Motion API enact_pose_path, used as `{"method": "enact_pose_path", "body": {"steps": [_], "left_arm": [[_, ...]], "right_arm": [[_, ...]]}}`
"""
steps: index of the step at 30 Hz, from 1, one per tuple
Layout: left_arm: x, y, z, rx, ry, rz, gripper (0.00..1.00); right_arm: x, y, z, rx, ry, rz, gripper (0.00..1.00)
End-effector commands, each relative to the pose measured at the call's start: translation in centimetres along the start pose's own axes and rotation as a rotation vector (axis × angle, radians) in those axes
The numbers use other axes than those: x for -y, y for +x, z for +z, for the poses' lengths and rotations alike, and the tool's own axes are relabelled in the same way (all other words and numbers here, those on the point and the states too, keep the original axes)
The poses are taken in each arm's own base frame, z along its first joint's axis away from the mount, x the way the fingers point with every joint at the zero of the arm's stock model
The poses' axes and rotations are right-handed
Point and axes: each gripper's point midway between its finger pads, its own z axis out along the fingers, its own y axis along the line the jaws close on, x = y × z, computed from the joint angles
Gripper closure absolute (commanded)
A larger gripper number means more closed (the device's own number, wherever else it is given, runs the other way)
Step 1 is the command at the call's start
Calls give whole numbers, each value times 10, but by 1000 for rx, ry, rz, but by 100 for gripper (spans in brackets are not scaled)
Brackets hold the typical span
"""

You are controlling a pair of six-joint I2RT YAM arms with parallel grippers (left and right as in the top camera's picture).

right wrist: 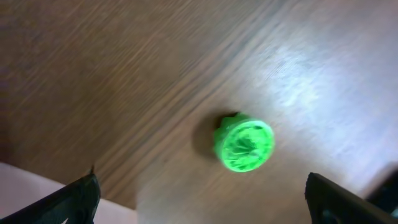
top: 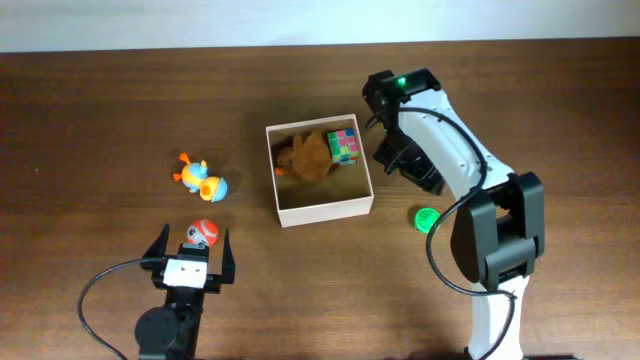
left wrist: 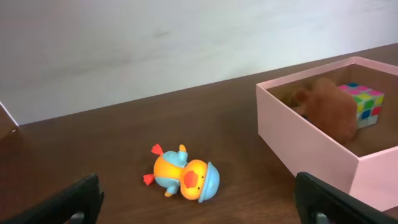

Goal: Pack container
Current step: 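Move the right gripper over the green gear toy and lower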

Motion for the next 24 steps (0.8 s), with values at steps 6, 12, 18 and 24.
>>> {"method": "enact_pose_path", "body": {"steps": [6,12,18,24], "left_arm": [[0,1,0,2,3,12,1],[0,1,0,2,3,12,1],[0,1,0,2,3,12,1],[0,1,0,2,3,12,1]], "right_arm": [[-13,19,3,-91,-67,20,0],[4,13,-14,-45,-53,22,0],[35,7,-59,32,-104,24,0],[71,3,-107,124,-190,19,0]]}}
